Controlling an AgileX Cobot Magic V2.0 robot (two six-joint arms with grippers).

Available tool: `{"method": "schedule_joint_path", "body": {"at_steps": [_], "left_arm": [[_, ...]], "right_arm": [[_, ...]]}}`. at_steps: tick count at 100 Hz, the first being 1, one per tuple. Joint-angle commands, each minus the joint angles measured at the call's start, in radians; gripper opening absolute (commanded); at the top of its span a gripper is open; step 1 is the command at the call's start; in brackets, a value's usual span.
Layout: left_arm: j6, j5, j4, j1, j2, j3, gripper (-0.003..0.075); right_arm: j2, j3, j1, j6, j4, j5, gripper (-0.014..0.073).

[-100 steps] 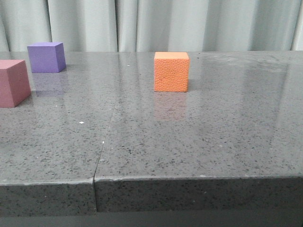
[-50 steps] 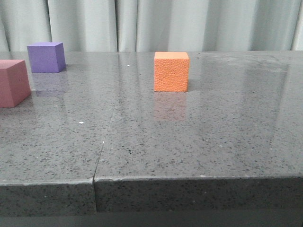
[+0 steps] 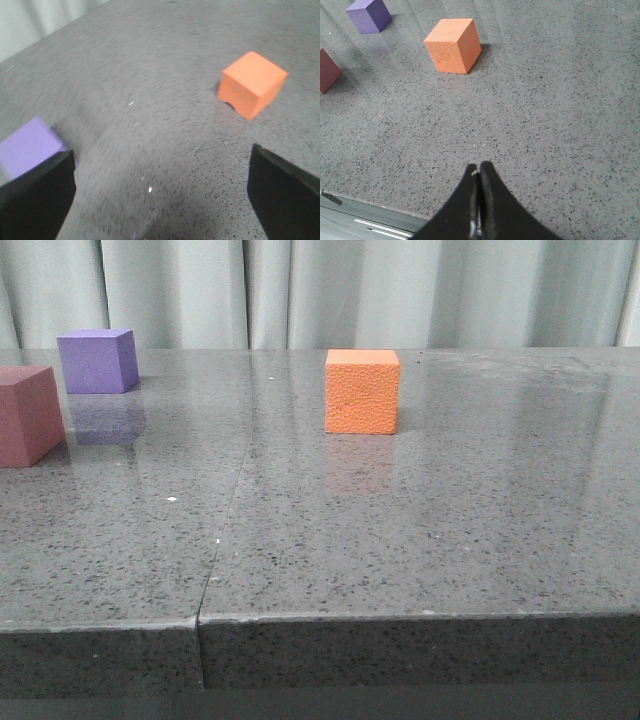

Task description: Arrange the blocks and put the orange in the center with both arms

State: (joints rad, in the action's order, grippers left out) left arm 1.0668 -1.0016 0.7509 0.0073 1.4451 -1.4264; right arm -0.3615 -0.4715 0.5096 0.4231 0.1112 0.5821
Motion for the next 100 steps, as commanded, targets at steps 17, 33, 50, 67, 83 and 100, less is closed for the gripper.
{"method": "schedule_joint_path", "body": {"at_steps": [17,33,50,67,83,100], "left_arm": [[0.089,-0.070,-0.028,-0.143,0.149,-0.249,0.0660],[0.089,-0.093,-0.110,-0.258,0.257,-0.372,0.0660],[0.089,-0.087,-0.110,-0.348,0.353,-0.471,0.0660],[0.089,-0.083,-0.110,-0.415,0.438,-0.538,0.0660],[0.116,-0.035,-0.110,-0.457,0.500,-0.552,0.0660],[0.172,0.010,-0.114,-0.483,0.550,-0.552,0.0660]], "right_arm": [[-0.006,-0.024,-0.002,-0.007,0.018,-0.075,-0.0069],[-0.006,-0.024,-0.002,-0.007,0.018,-0.075,-0.0069],[-0.006,-0.024,-0.002,-0.007,0.018,-0.075,-0.0069],[-0.006,-0.024,-0.002,-0.007,0.018,-0.075,-0.0069],[-0.006,-0.024,-0.002,-0.007,0.018,-0.075,-0.0069],[-0.006,-0.024,-0.002,-0.007,0.018,-0.075,-0.0069]]}}
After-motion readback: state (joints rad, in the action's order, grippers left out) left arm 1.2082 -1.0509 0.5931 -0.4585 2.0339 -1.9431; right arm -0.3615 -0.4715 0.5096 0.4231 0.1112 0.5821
